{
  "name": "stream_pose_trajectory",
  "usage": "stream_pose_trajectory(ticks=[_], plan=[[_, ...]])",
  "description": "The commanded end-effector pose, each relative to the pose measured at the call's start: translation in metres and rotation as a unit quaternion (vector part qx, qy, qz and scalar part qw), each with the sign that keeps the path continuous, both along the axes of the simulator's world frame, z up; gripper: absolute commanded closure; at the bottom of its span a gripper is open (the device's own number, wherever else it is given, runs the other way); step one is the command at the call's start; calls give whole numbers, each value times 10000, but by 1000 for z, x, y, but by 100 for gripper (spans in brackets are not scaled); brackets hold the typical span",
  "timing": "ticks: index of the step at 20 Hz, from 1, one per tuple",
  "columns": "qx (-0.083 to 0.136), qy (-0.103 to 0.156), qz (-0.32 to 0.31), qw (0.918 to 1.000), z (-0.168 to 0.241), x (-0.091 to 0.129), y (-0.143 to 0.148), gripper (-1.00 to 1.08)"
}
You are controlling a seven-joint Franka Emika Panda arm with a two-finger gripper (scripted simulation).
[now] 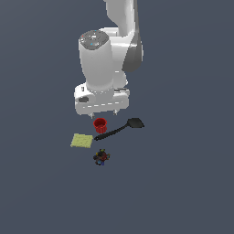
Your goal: Pick up a designated object from a clutter of objects.
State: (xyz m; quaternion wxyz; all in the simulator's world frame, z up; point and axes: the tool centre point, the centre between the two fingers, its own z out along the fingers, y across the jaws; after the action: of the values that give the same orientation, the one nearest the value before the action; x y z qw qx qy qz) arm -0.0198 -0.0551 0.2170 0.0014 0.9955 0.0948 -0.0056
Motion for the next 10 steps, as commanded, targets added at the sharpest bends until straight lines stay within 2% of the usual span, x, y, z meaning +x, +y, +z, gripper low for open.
stream_pose_trajectory(ticks=[1, 10], plan=[[14, -8, 246, 9997, -18, -6, -6, -92], [39, -35, 1089, 9940, -76, -33, -25, -92]])
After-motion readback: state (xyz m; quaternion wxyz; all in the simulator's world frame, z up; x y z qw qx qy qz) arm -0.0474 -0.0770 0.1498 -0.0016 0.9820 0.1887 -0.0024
